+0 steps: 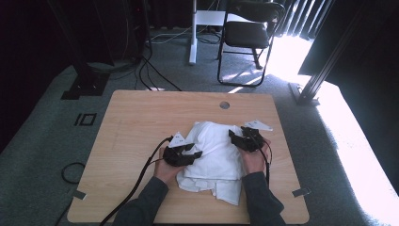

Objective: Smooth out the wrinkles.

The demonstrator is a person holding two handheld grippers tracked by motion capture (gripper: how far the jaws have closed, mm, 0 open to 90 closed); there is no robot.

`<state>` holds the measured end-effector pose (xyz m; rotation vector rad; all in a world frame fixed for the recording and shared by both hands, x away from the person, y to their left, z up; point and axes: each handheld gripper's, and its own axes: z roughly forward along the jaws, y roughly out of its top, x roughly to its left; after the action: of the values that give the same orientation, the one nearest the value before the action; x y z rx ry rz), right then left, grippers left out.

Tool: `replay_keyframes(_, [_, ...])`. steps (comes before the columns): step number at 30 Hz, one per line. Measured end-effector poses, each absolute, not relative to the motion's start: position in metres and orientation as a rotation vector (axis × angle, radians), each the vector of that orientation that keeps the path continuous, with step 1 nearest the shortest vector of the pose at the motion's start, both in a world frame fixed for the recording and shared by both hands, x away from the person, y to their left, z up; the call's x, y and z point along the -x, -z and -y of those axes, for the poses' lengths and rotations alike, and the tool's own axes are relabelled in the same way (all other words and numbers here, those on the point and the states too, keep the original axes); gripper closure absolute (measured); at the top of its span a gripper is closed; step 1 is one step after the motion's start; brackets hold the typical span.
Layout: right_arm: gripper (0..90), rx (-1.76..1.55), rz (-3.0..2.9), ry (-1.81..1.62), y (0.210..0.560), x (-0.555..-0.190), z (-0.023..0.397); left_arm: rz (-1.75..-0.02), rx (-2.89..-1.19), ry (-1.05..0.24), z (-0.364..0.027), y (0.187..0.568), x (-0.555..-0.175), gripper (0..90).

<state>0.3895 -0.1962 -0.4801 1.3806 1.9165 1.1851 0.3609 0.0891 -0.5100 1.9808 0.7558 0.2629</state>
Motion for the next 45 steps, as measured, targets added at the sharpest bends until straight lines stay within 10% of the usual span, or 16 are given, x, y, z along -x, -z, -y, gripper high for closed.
replay_keyframes(18, [61.9,-1.324,-2.129,-0.937,0.549,-0.398,0.174,-0.783,-2.026,-0.258,-0.069,0.534,-0.356,53.0])
replay_keyframes(27, [33.5,-1.270,-1.997,-0.934,0.506,-0.360,0.178,-0.779,-1.993,-0.277,-0.073,0.536,-0.351,52.5])
replay_keyframes(37, [42.3,-1.176,-2.204,-0.970,0.530,-0.304,0.177,-0.764,-1.938,-0.313,-0.083,0.520,-0.333,48.7])
replay_keyframes(45, [42.5,-1.269,-2.273,-1.031,0.547,-0.330,0.176,-0.752,-1.999,-0.349,-0.088,0.527,-0.315,50.3])
